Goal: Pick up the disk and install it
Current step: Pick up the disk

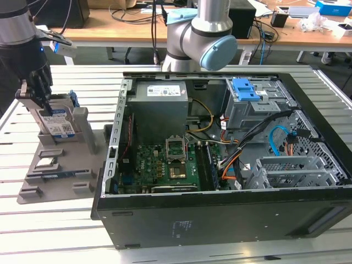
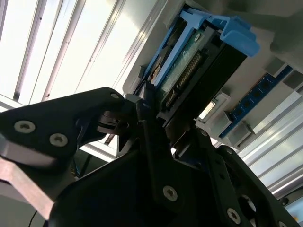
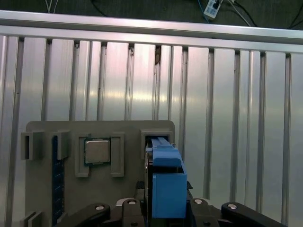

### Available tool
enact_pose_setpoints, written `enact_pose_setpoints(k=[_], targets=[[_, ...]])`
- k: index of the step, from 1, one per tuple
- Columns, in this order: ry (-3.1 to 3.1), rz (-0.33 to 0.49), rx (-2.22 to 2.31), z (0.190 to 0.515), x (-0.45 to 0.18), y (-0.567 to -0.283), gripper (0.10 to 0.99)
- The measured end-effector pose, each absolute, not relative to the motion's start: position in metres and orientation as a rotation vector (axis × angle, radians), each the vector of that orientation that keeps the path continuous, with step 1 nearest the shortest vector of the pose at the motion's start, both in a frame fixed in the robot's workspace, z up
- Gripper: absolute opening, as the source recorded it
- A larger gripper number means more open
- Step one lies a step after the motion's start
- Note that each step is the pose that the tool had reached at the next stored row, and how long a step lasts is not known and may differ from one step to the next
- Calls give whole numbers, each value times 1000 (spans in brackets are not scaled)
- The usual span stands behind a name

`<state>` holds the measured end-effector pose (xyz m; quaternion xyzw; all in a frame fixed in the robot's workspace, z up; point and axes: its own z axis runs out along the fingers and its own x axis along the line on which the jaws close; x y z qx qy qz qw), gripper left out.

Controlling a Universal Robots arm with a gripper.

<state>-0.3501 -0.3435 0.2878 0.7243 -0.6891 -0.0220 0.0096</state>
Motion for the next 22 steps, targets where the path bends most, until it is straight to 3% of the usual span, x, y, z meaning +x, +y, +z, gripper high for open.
enact_pose_setpoints(k=[22], targets=[[-2152,-69,2261,301,-350,-343,365]])
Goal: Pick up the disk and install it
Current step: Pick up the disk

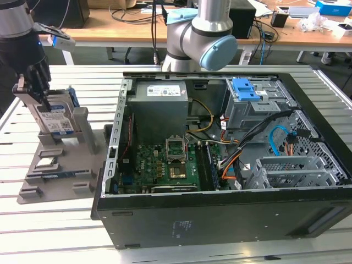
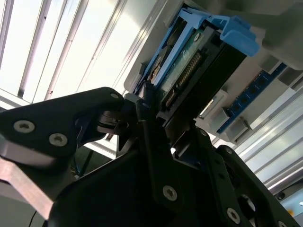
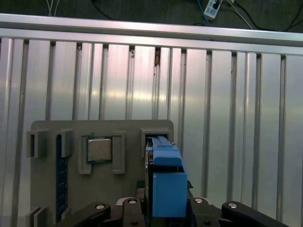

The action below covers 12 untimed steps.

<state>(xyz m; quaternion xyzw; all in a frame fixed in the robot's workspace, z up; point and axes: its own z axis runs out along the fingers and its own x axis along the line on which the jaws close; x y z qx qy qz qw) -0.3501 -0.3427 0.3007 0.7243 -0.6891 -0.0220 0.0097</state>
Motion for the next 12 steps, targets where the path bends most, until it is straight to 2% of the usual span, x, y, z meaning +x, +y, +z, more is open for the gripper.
enact_pose_setpoints(k=[12], targets=[[-2152,-69,2262,324,-350,-340,365]])
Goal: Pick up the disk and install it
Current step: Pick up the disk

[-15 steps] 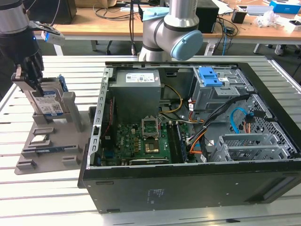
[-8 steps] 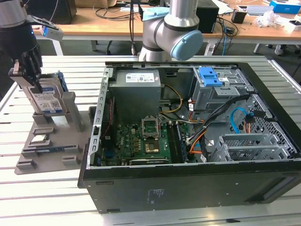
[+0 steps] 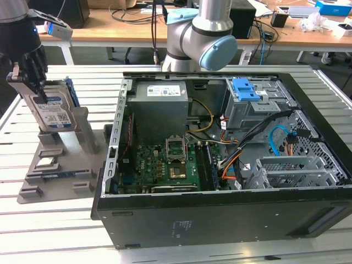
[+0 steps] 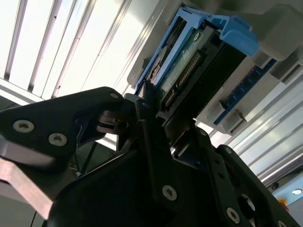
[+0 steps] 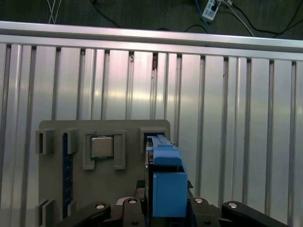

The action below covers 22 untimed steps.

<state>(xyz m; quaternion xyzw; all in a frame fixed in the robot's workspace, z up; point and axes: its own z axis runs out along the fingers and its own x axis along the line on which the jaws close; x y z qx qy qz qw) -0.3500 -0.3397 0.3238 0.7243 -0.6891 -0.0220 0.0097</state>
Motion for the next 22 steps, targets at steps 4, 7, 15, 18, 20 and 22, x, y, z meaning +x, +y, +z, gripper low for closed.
enact_pose_setpoints(k=[4,7,15,18,20,22], targets=[[-2152,-69,2262,329,-350,-339,365],[-2152,-69,2261,332,-350,-338,365],[-2152,-69,2261,345,-350,-337,365],[-2152,-69,2261,351,-350,-336,365],[-2151,-69,2262,356,-350,-335,365],[-2152,-69,2261,362,-350,-335,365]])
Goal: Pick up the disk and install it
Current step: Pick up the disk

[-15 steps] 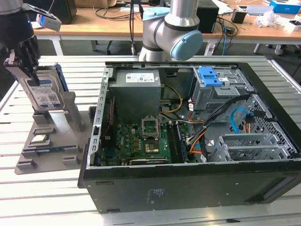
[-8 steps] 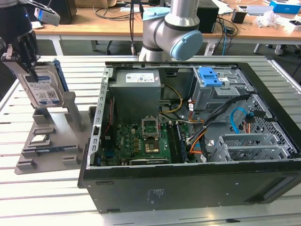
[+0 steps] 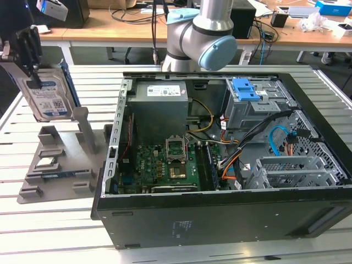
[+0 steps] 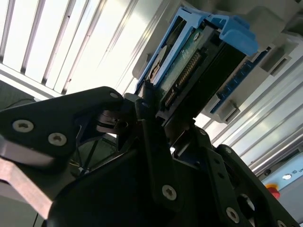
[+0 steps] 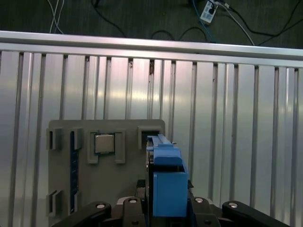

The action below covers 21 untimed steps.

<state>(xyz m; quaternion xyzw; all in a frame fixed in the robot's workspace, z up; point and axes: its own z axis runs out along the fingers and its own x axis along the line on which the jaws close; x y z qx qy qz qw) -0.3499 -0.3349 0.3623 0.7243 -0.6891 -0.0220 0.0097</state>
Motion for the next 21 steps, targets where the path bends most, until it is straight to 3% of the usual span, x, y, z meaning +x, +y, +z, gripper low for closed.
enact_pose_setpoints(k=[21], targets=[[-2152,-69,2262,415,-350,-332,365]])
